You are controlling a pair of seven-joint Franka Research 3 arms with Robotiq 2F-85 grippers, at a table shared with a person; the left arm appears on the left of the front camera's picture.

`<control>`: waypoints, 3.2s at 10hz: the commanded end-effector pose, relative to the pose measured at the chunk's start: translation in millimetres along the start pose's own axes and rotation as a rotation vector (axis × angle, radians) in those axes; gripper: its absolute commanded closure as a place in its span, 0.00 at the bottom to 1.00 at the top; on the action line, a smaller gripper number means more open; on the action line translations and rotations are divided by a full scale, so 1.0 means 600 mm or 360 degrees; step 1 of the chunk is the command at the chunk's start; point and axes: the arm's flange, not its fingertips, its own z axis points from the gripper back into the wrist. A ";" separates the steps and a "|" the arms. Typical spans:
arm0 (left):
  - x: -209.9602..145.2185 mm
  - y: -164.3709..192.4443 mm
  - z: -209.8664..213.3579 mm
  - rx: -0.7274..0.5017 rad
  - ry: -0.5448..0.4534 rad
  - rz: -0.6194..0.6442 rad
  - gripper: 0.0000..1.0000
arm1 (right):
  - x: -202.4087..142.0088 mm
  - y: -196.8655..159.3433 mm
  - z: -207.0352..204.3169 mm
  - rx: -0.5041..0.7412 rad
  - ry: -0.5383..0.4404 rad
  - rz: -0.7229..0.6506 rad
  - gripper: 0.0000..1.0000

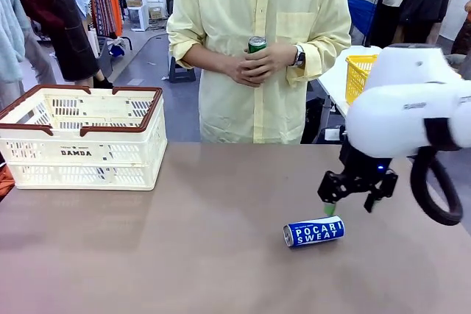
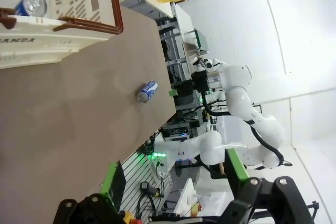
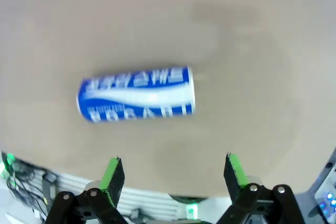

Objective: Place the drinks into the Shopping basket.
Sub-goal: Pick up one drink and place it into the Shopping basket.

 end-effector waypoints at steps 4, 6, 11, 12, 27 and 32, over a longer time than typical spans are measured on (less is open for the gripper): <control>-0.004 -0.002 0.004 0.0004 0.0006 0.0007 0.00 | 0.060 0.000 -0.028 0.0063 -0.0175 0.0313 0.00; -0.004 -0.002 0.004 0.0004 0.0006 0.0007 0.00 | 0.056 -0.013 -0.020 0.0343 0.0003 0.1193 0.00; -0.004 -0.002 0.004 0.0004 0.0006 0.0007 0.00 | 0.031 -0.002 -0.037 0.0274 -0.0038 0.2654 0.00; -0.004 -0.002 0.004 0.0004 0.0006 0.0007 0.00 | 0.027 0.001 -0.046 0.0271 -0.0093 0.2767 0.00; -0.004 -0.002 0.004 0.0004 0.0006 0.0007 0.00 | 0.047 0.028 -0.176 0.0186 -0.0047 0.2610 0.78; -0.004 -0.002 0.004 0.0004 0.0006 0.0007 0.00 | 0.049 0.028 -0.168 0.0146 0.0028 0.2561 1.00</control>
